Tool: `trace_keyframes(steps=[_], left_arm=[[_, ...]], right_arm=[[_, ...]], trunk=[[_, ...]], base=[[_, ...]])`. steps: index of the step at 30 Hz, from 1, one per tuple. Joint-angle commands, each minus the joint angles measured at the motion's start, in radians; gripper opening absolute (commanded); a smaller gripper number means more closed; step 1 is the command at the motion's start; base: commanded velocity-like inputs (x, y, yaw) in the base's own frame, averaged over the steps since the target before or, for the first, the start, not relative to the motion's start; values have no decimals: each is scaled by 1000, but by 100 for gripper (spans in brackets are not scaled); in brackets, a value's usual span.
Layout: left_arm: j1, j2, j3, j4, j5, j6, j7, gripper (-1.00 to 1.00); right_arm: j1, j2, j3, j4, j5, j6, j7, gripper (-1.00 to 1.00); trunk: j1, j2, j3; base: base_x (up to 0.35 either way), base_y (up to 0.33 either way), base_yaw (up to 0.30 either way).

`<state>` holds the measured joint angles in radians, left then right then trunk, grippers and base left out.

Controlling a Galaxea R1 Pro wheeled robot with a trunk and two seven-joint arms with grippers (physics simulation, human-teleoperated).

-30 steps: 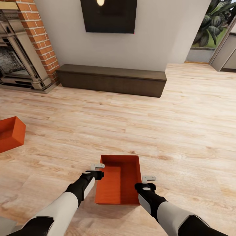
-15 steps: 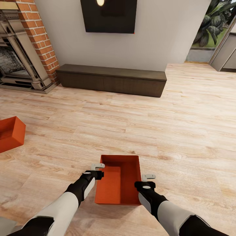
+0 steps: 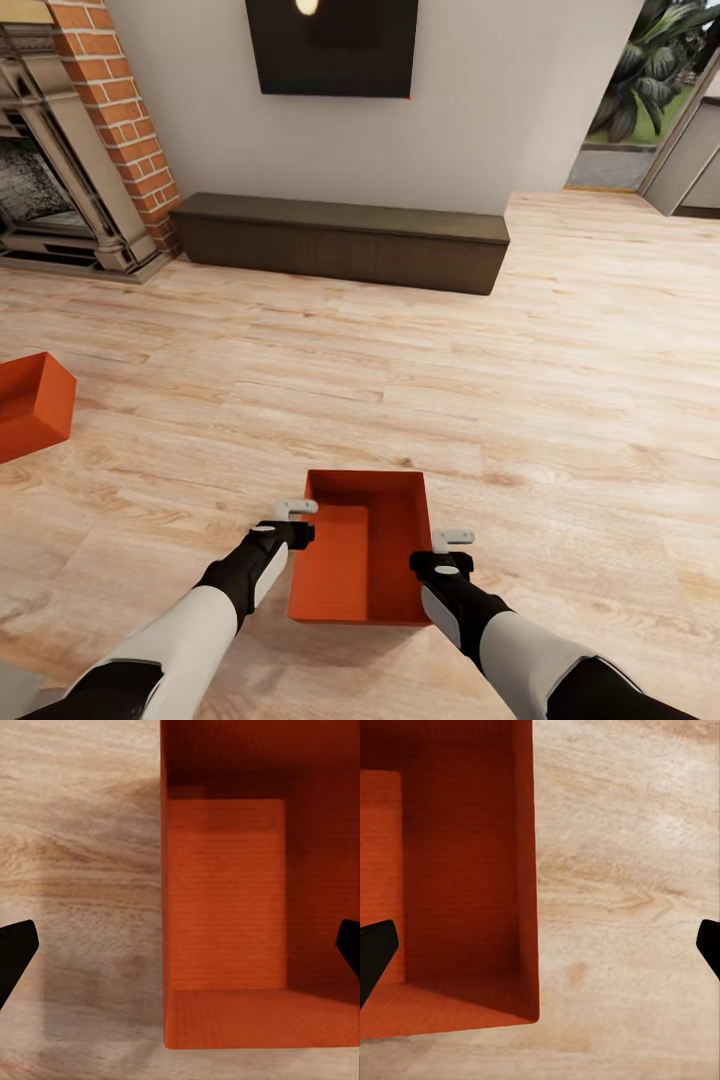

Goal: Move the two storage containers from the living room to the garage. In the garage, place one container on the floor and stack the other container on top of it (either order is fine).

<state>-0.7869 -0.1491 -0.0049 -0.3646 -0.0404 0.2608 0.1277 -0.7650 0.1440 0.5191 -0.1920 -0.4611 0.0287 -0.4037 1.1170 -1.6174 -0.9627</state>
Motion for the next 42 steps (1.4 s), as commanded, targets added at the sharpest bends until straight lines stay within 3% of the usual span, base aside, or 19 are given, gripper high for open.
trace_keyframes(steps=[1, 6, 11, 19, 29, 35, 42], left_arm=[[0, 0, -1, -1, -4, 6, 3, 100], [0, 1, -2, 1, -4, 5, 2, 100], [0, 2, -2, 7, -5, -1, 2, 100], [0, 1, -2, 47, -3, -70, -2, 100], [0, 0, -1, 48, -3, -68, 2, 100], [0, 1, -1, 47, -3, -73, 0, 100], [0, 2, -1, 49, -4, -71, 2, 100]], right_arm=[[-1, -1, 9, -1, -7, 4, -6, 100], [-1, -6, 9, -33, -6, 51, -4, 100], [-23, -7, 9, -64, -8, 89, -4, 100], [-38, -10, 9, -69, -10, 104, 27, 100], [-40, -16, 7, -69, -13, 111, 31, 100], [-40, -17, 7, -69, -13, 107, 31, 100], [-40, -17, 7, -69, -13, 106, 31, 100]], trunk=[[4, -8, -4], [23, -43, -20], [23, -43, -20], [23, -43, -20], [61, -113, -51], [61, -113, -51], [88, -162, -73]], base=[[0, 0, 0], [0, 0, 0], [0, 0, 0], [0, 0, 0], [0, 0, 0], [0, 0, 0], [0, 0, 0]])
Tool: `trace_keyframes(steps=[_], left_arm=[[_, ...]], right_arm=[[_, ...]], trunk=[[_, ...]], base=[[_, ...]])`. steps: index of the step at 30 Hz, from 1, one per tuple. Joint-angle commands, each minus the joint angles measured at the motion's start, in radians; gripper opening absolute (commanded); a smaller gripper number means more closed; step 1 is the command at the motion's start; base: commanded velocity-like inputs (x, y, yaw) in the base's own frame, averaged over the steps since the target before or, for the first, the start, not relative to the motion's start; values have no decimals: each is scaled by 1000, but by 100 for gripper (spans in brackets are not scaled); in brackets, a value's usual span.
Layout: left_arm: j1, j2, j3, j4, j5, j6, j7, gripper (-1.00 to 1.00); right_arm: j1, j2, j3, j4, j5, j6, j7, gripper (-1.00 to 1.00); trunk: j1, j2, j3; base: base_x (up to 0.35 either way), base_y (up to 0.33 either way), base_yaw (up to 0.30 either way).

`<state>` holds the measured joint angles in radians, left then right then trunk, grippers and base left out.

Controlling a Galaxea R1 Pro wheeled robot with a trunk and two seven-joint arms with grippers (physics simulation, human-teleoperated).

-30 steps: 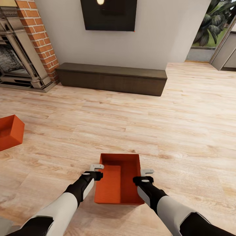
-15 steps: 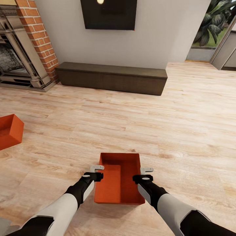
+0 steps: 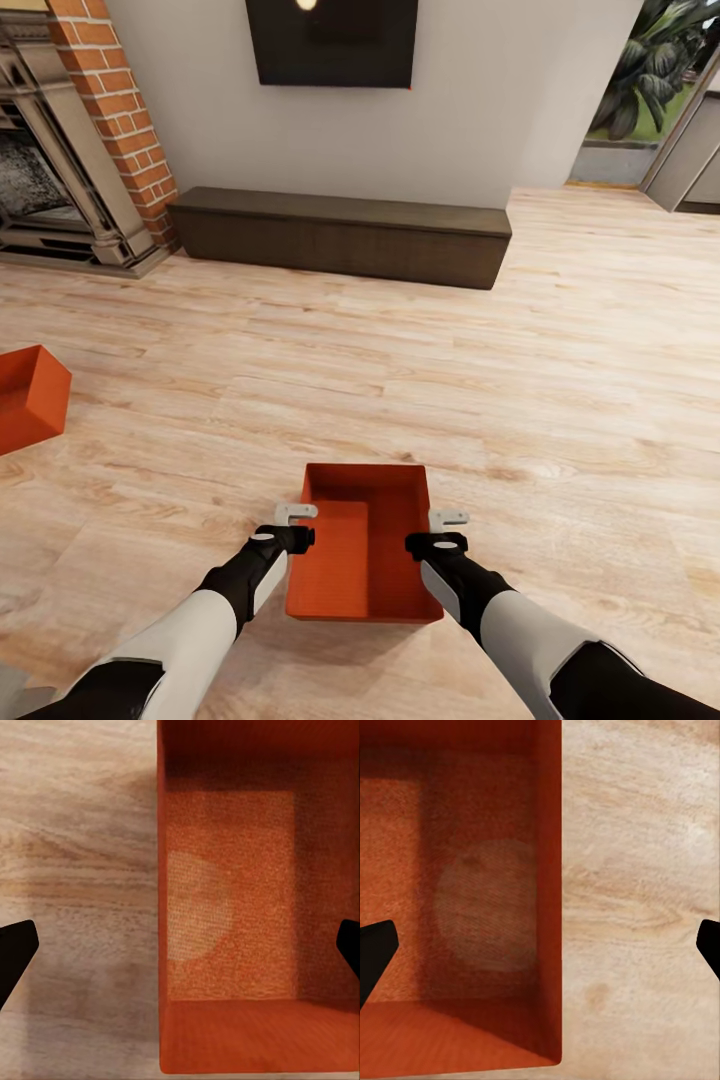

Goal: Move the two storage containers from the living room to the garage. In the garage, place one container on the floor and stack the other container on top of it (either order is fine).

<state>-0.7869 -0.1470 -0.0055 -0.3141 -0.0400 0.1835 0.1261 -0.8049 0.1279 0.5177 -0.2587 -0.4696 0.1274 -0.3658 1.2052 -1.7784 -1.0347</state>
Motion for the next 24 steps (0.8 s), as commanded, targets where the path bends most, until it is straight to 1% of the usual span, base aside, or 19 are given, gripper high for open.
trace_keyframes(steps=[1, 13, 19, 24], left_arm=[[0, 0, -1, -2, -4, 9, 3, 100], [0, 2, -1, -2, -5, 11, 3, 100], [0, 9, 0, -2, -5, 9, 2, 100], [0, 10, 0, -2, -5, 9, 1, 100]], right_arm=[[0, -1, 8, -2, -4, 7, -7, 100], [0, -1, 8, -2, -4, 5, -7, 100], [0, -2, 8, -2, -4, 5, -7, 100], [0, -2, 8, -2, -4, 5, -7, 100]], trunk=[[4, -8, -4], [50, -92, -41], [50, -92, -41], [69, -127, -57]], base=[[0, 0, 0], [0, 0, 0], [0, 0, 0], [0, 0, 0]])
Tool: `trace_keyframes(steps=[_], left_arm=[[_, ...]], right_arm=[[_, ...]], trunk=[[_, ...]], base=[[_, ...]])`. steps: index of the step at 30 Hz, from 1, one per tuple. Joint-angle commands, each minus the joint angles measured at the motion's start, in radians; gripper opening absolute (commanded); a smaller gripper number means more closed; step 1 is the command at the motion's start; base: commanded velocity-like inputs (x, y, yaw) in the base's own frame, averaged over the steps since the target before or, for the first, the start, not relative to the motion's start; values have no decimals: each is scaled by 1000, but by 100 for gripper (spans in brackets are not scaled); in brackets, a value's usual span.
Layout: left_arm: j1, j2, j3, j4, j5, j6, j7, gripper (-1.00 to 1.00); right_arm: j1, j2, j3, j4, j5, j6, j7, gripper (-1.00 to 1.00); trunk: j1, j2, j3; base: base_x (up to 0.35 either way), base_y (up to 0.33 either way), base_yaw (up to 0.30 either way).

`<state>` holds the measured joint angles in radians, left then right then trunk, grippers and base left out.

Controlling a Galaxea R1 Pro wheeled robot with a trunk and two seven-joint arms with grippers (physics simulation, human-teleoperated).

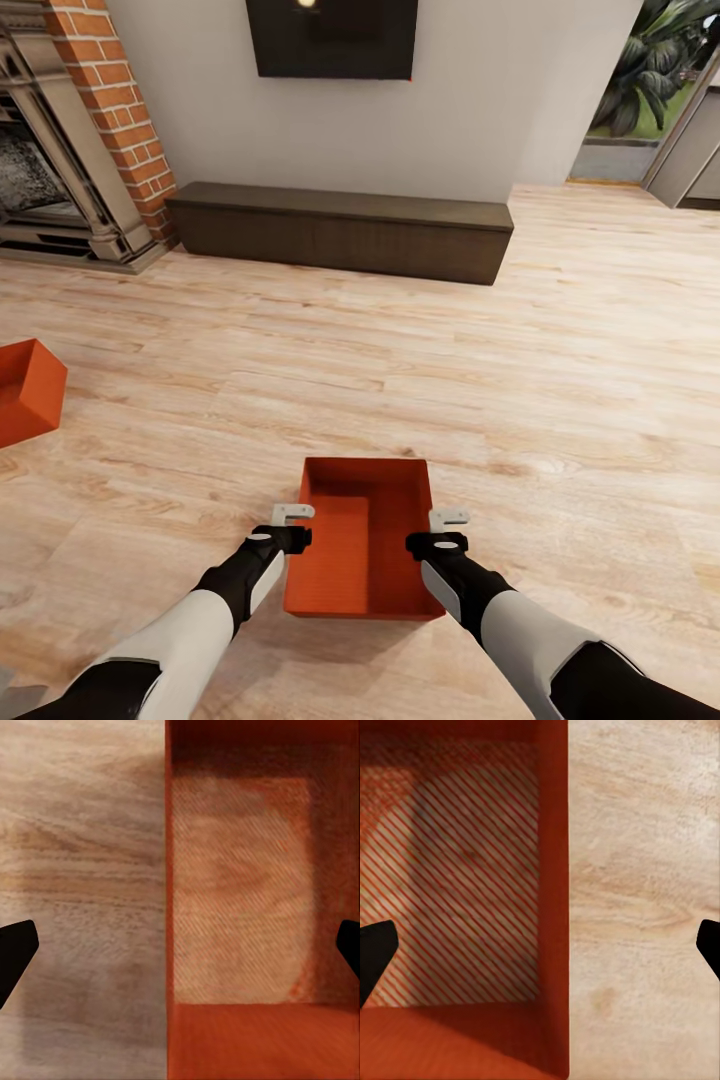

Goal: Move the two storage containers from the living room to the garage. In the garage, place one container on the floor and stack the other container on top of it (either order is fine).

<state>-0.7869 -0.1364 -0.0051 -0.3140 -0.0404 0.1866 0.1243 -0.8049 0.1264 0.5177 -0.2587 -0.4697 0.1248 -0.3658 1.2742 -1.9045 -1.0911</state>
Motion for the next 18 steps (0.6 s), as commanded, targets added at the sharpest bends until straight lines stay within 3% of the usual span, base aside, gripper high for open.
trace_keyframes(steps=[1, 18], left_arm=[[0, 0, -1, -2, -4, 6, 3, 100], [0, 0, -1, -2, -4, 8, 3, 100]], right_arm=[[0, -1, 8, -2, -4, 7, -7, 100], [0, -1, 8, -2, -4, 6, -7, 100]], trunk=[[4, -8, -4], [69, -127, -57]], base=[[0, 0, 0], [0, 0, 0]])
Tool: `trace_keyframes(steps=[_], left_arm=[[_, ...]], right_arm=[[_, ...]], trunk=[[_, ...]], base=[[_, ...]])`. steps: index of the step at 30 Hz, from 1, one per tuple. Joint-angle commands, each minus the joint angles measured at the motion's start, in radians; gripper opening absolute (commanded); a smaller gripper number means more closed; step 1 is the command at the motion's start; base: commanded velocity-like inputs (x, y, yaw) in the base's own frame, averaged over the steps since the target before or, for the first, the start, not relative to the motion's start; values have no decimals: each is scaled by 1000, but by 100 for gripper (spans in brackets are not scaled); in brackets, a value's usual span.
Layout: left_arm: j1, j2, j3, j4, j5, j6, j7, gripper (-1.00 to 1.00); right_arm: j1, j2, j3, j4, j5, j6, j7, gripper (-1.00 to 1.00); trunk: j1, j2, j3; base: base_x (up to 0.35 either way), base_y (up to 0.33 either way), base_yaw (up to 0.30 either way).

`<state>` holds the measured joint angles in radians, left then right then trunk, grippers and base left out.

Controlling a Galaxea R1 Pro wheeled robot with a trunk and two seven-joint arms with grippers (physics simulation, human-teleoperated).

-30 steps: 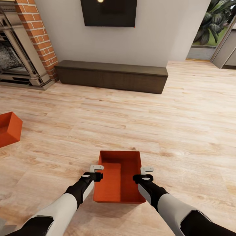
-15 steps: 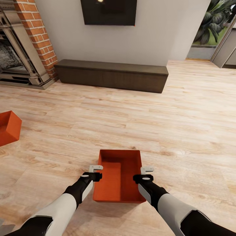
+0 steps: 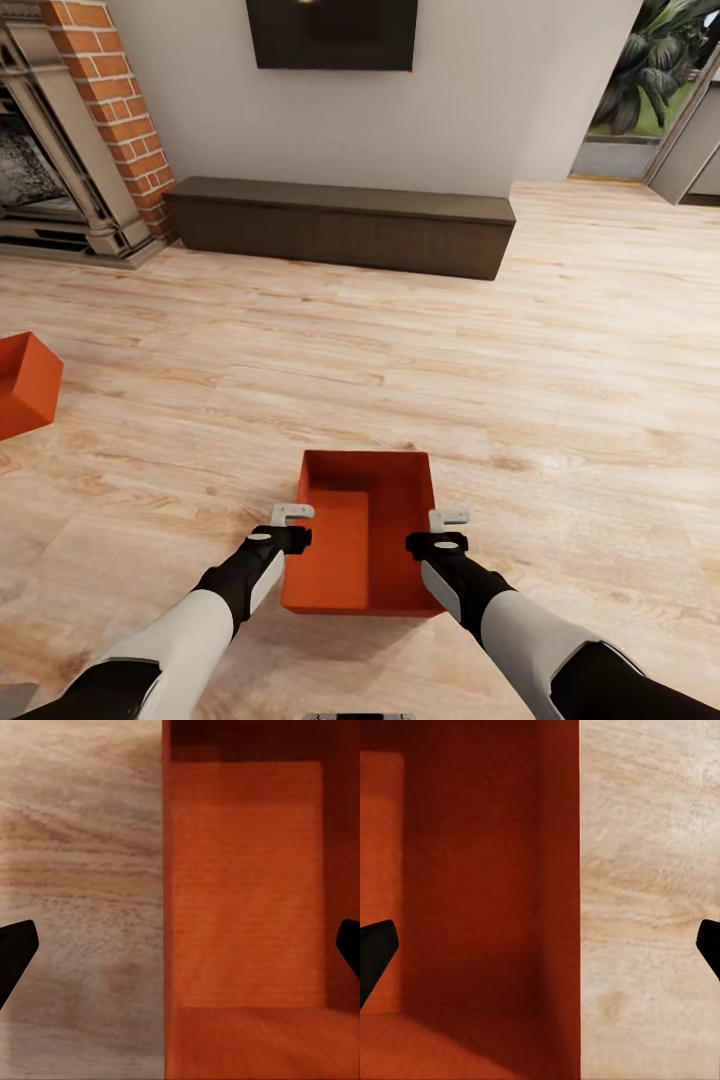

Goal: Move the two storage containers from the living room to the garage. In the garage, place one container on the floor and stack the other container on top of it (either order is fine).

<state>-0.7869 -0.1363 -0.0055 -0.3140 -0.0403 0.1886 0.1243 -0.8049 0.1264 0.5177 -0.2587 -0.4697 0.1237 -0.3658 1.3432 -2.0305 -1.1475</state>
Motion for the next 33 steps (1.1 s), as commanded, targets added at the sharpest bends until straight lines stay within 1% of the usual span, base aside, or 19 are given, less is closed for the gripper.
trace_keyframes(steps=[1, 17, 22, 24, 26, 29, 33], left_arm=[[0, 0, -1, -2, -4, 6, 3, 100], [0, 0, 0, -2, -4, 6, 3, 100], [0, 0, 0, -2, -4, 6, 3, 100], [0, 0, 0, -2, -4, 6, 3, 100], [0, 0, 0, -2, -4, 6, 3, 100], [0, 0, 0, -2, -4, 6, 3, 100], [0, 0, 1, -2, -4, 6, 3, 100]], right_arm=[[0, -1, 8, -2, -4, 6, -7, 100], [0, -3, 8, -2, -4, 5, -7, 100], [0, -23, 8, -2, -5, 5, -7, 100], [0, -39, 7, -2, -7, 5, -7, 100], [0, -48, 7, -2, -7, 5, -6, 100], [0, -52, 7, -2, -7, 5, -6, 100], [0, -52, 7, -2, -8, 4, -5, 100]], trunk=[[4, -8, -4], [65, -120, -54], [84, -155, -70], [92, -169, -76], [100, -183, -82], [111, -204, -92], [111, -204, -92]], base=[[0, 0, 0], [0, 0, 0], [0, 0, 0], [0, 0, 0], [0, 0, 0], [0, 0, 0], [0, 0, 0]])
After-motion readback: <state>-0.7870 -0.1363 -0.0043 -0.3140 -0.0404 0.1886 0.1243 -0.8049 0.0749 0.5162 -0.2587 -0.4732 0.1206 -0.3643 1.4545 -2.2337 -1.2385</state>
